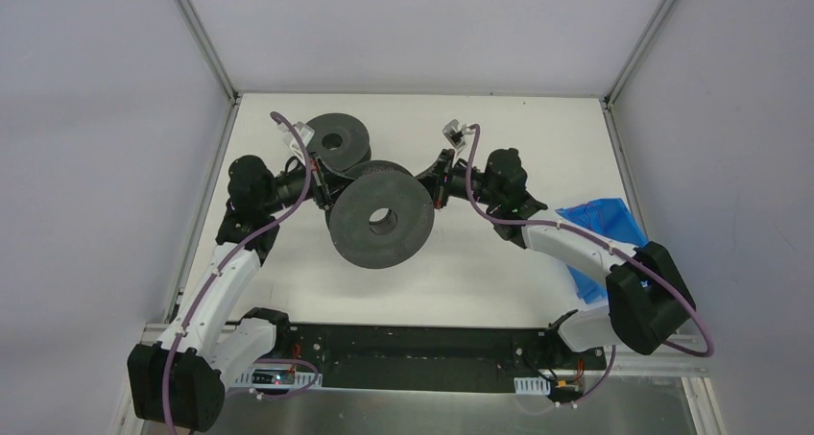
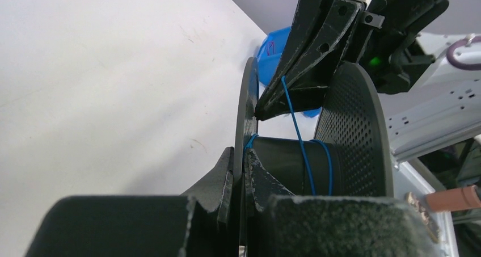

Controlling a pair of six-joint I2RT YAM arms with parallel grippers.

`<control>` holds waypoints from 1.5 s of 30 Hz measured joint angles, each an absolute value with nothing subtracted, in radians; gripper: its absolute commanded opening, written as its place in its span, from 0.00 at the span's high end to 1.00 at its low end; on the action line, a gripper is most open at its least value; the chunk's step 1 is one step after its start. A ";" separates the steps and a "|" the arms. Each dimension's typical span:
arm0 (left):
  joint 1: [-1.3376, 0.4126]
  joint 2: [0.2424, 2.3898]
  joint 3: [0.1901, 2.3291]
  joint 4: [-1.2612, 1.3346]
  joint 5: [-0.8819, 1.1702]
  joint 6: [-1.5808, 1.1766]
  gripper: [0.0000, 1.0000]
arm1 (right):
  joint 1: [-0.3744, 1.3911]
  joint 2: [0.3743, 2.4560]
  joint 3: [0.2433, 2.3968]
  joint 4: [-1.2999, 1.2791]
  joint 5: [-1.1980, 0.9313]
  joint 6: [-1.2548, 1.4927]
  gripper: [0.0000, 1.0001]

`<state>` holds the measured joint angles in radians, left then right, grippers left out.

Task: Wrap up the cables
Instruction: Wrap the cable around the cable reel.

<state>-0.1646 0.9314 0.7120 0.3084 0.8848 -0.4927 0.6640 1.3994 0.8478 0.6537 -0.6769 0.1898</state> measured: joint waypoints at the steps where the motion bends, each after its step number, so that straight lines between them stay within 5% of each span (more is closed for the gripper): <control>1: -0.162 0.931 0.703 0.324 0.879 -0.513 1.00 | 0.662 1.401 0.841 0.677 -0.668 0.220 0.95; 25: -0.155 0.951 0.622 0.445 0.709 -0.804 1.00 | 0.643 1.414 0.795 0.754 -0.381 0.467 1.00; 45: -0.136 1.098 0.815 0.317 0.963 -0.546 1.00 | 0.649 1.322 0.696 0.636 -0.453 0.331 0.79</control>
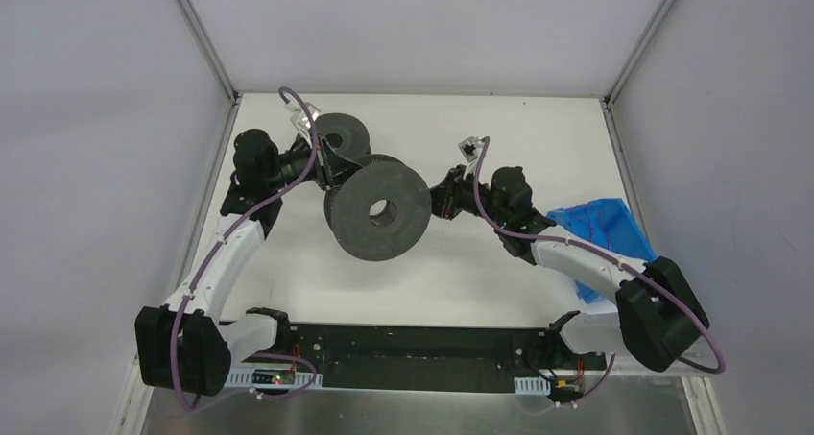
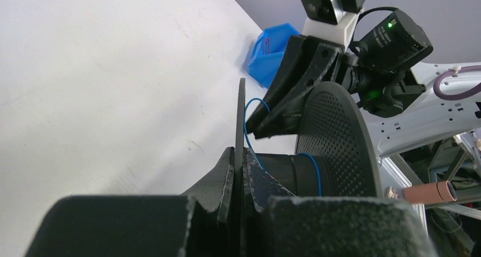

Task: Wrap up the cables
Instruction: Wrap the cable around the cable reel.

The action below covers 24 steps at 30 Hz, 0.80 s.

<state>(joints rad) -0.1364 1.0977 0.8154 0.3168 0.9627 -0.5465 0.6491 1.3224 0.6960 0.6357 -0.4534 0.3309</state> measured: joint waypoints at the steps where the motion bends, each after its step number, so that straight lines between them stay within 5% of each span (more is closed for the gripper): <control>1: -0.137 1.107 0.834 0.305 0.970 -0.535 1.00 | 0.653 1.311 0.690 0.622 -0.459 0.326 0.78; 24: -0.138 1.130 0.890 0.239 1.015 -0.520 1.00 | 0.657 1.045 0.572 0.405 -0.448 0.236 0.74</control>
<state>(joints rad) -0.1375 1.1297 0.8898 0.2394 1.0153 -0.5201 0.6567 1.0447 0.5716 0.4046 -0.4484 0.2356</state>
